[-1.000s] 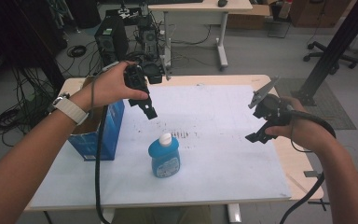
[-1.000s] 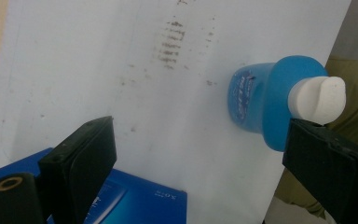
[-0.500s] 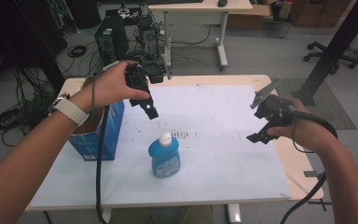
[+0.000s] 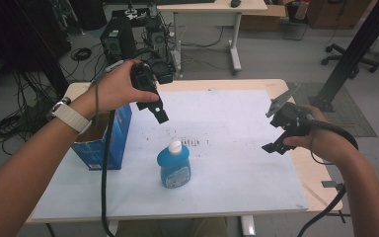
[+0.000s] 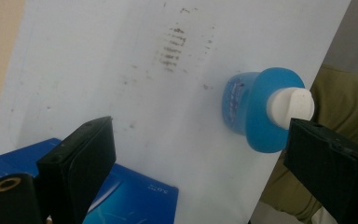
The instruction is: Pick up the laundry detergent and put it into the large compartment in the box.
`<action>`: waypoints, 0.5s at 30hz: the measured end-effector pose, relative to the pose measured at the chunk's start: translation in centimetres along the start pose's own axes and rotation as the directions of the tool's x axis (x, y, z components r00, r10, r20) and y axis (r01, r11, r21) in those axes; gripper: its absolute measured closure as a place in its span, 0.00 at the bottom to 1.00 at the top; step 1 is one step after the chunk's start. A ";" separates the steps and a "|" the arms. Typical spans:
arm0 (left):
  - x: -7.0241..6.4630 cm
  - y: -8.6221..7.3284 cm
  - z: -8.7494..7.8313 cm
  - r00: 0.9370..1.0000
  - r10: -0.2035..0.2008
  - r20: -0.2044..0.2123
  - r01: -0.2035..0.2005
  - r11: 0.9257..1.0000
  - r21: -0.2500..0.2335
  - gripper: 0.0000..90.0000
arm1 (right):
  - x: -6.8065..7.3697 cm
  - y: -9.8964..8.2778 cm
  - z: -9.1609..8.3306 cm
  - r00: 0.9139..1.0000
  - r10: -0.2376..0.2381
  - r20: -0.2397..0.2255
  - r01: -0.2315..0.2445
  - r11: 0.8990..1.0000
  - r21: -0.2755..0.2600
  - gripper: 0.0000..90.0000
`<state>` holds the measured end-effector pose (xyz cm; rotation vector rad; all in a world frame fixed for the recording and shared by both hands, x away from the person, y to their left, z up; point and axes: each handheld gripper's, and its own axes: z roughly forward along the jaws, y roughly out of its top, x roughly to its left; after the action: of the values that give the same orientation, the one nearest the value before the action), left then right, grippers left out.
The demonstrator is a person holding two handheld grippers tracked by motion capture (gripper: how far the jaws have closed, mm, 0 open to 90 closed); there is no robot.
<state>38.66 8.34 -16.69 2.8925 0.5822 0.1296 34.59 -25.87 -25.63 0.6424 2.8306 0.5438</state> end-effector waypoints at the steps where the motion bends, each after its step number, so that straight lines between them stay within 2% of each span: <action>1: -0.1 0.0 0.0 1.000 -0.004 0.004 0.004 1.000 -0.003 0.10 | 0.0 0.0 0.0 1.000 -0.001 0.000 0.001 1.000 -0.001 0.14; 4: -0.3 0.0 -0.2 1.000 -0.005 0.009 0.005 1.000 -0.005 0.10 | 0.1 -0.1 0.0 1.000 -0.001 -0.001 0.001 1.000 0.000 0.14; 6: -0.4 0.0 -0.3 1.000 -0.008 0.000 0.008 1.000 0.010 0.10 | 0.1 -0.2 0.1 1.000 -0.001 -0.002 0.001 1.000 0.001 0.14; 15: -0.7 -0.1 -0.6 1.000 -0.015 0.001 0.015 1.000 0.004 0.10 | 0.1 -0.3 0.2 1.000 0.003 -0.006 -0.003 1.000 0.002 0.14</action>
<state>37.94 8.26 -16.20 2.8911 0.6049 0.1254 34.43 -26.02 -25.99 0.6459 2.8366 0.5444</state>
